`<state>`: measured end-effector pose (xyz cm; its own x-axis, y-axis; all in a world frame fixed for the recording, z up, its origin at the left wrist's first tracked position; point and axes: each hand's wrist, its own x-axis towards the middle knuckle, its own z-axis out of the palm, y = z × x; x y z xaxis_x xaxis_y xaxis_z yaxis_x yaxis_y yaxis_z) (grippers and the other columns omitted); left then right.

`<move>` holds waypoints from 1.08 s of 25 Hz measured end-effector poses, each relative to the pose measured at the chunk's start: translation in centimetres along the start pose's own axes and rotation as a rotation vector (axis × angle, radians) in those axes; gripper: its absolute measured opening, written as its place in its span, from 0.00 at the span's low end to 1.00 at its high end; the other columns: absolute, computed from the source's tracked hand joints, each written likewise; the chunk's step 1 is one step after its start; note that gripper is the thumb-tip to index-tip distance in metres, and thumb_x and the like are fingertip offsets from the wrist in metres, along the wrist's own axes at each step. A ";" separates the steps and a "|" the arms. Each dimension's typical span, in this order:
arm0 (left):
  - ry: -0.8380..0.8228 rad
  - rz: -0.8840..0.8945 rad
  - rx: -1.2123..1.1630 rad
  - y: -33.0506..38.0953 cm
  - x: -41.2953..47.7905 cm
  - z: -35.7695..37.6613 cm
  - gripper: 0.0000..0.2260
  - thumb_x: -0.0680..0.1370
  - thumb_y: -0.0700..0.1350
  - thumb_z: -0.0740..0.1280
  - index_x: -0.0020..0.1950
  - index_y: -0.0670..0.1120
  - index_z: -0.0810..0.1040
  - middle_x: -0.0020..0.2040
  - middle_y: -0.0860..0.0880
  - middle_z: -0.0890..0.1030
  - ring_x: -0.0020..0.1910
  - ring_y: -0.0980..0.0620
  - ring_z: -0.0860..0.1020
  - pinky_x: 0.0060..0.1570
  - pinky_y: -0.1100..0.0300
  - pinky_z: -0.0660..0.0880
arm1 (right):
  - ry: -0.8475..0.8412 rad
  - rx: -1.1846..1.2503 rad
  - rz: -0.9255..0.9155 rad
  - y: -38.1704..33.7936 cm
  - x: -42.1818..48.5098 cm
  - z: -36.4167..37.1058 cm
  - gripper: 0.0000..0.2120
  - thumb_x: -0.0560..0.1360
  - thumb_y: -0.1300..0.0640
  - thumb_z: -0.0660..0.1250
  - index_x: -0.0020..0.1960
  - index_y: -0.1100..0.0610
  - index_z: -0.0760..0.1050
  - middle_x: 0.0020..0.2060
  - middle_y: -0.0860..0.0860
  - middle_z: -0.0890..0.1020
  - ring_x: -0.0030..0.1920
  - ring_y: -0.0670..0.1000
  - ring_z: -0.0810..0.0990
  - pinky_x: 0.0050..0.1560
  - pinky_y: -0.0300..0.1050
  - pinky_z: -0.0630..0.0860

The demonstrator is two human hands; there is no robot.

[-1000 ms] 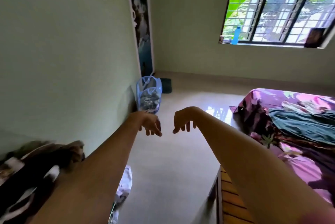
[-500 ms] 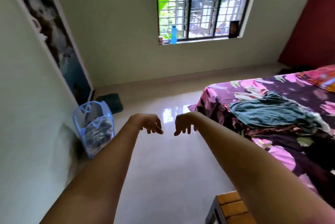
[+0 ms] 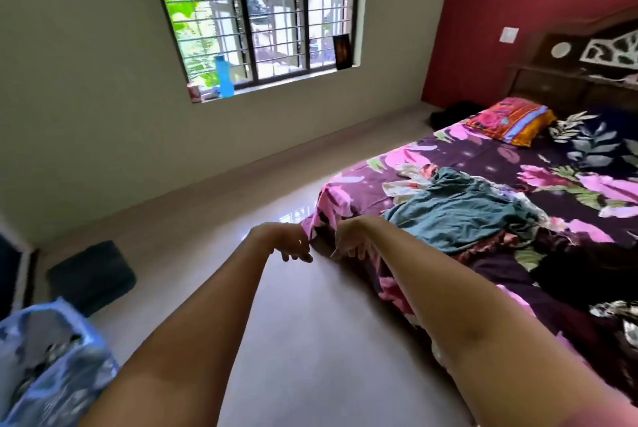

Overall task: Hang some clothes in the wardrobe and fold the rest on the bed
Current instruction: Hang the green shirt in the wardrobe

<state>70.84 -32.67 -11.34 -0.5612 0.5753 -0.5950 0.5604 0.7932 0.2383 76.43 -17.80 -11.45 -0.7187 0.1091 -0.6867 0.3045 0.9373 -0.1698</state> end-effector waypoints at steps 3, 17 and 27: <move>0.060 0.101 0.053 0.9 6.2 -6.1 0.13 0.77 0.50 0.66 0.58 0.45 0.77 0.38 0.52 0.76 0.41 0.51 0.77 0.36 0.60 0.70 | 0.034 0.086 0.075 2.7 4.0 -5.3 0.25 0.77 0.50 0.66 0.67 0.66 0.69 0.50 0.57 0.81 0.35 0.53 0.80 0.26 0.42 0.75; -0.114 0.517 0.328 14.5 36.6 -22.1 0.16 0.78 0.47 0.66 0.62 0.41 0.76 0.51 0.42 0.81 0.32 0.58 0.73 0.22 0.74 0.67 | 0.200 0.432 0.349 23.5 16.0 -21.6 0.05 0.77 0.59 0.66 0.51 0.54 0.71 0.38 0.56 0.75 0.24 0.48 0.73 0.18 0.35 0.68; -0.315 0.777 0.613 31.3 52.2 -26.5 0.15 0.79 0.46 0.65 0.59 0.36 0.77 0.39 0.46 0.76 0.30 0.57 0.73 0.20 0.73 0.64 | 0.104 0.666 0.597 41.3 19.8 -26.0 0.10 0.77 0.54 0.67 0.43 0.60 0.73 0.40 0.59 0.77 0.30 0.54 0.75 0.29 0.43 0.73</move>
<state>42.94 27.45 -14.58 0.2224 0.7363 -0.6391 0.9627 -0.0622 0.2633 58.58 31.69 -13.67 -0.3679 0.5764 -0.7296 0.9213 0.3322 -0.2021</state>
